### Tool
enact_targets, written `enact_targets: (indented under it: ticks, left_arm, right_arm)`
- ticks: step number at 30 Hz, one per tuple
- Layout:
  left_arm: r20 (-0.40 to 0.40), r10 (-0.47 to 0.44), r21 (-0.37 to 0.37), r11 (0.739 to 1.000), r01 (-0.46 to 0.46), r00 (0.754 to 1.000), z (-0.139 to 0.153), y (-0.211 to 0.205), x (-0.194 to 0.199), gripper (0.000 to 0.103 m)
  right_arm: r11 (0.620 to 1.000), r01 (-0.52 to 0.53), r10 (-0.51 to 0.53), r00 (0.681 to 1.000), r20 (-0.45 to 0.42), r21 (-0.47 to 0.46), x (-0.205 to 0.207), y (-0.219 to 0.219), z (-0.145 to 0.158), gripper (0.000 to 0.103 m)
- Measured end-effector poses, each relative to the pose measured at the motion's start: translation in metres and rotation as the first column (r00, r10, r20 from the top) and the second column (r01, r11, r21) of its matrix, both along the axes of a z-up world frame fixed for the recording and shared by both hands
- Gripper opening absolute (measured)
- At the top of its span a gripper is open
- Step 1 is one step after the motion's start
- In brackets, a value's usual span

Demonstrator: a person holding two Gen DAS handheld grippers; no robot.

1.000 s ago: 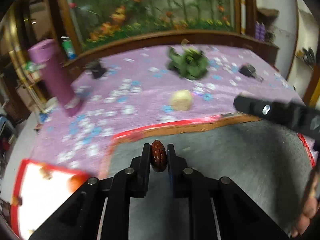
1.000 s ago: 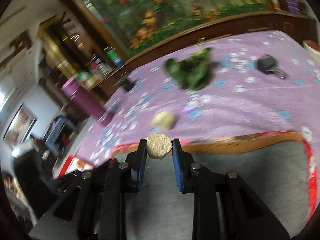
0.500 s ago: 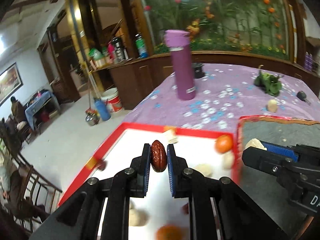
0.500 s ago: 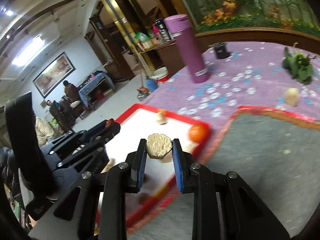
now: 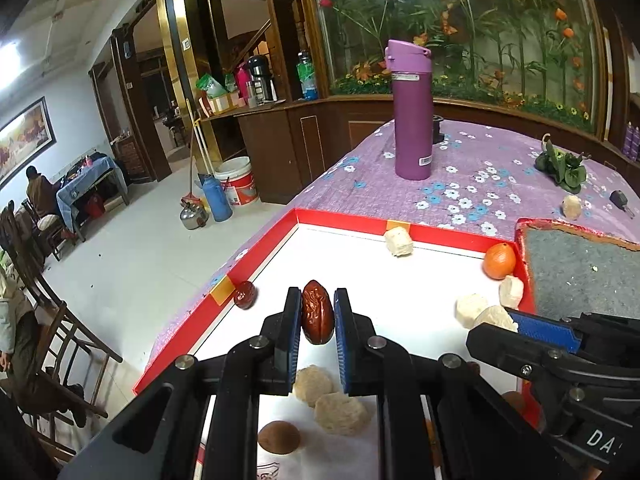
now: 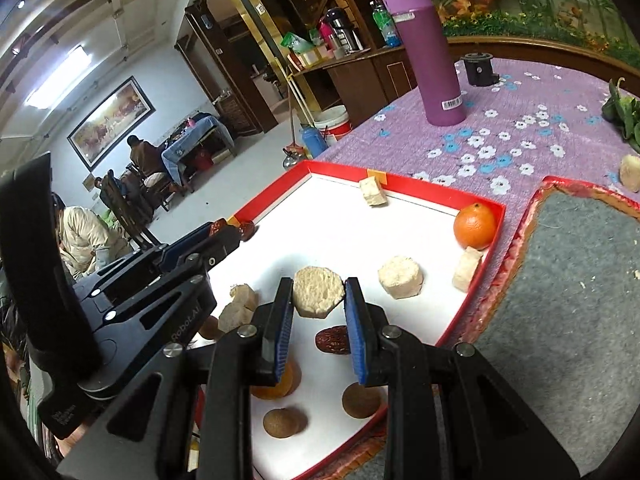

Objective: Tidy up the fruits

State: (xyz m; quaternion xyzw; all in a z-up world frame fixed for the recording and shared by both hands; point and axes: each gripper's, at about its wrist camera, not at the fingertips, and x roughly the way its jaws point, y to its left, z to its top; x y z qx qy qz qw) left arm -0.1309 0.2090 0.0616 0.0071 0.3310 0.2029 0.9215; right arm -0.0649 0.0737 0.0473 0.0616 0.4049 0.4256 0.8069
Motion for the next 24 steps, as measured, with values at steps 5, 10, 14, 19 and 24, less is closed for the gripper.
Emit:
enact_targets:
  ticks: [5,10,14,19,24]
  left_arm:
    - [-0.013,0.006,0.006,1.000,-0.006,1.000,-0.007,0.005,0.003,0.014]
    - [-0.039,0.033,0.023,0.999,-0.033,0.999,-0.016,0.009,0.006,0.015]
    - [-0.058,0.062,0.016,0.998,-0.061,0.996,-0.018,0.010,0.003,0.066]
    - [0.048,0.055,0.103,0.993,-0.060,0.997,0.008,-0.015,-0.018,0.088]
    - [0.115,0.013,0.093,0.995,-0.024,0.993,0.043,-0.042,-0.040,0.103]
  right_arm:
    - [1.000,-0.001,0.001,1.000,-0.013,-0.012,0.002,0.008,-0.007,0.028]
    - [1.000,0.001,-0.002,0.999,-0.044,-0.031,0.007,0.012,-0.017,0.029]
    - [0.999,0.031,-0.034,0.998,-0.045,-0.045,0.008,0.005,-0.016,0.055]
    - [0.997,0.080,-0.079,0.996,0.049,-0.013,-0.006,-0.025,0.008,0.058]
    - [0.990,0.136,-0.138,0.983,0.118,0.024,-0.025,-0.064,0.037,0.061]
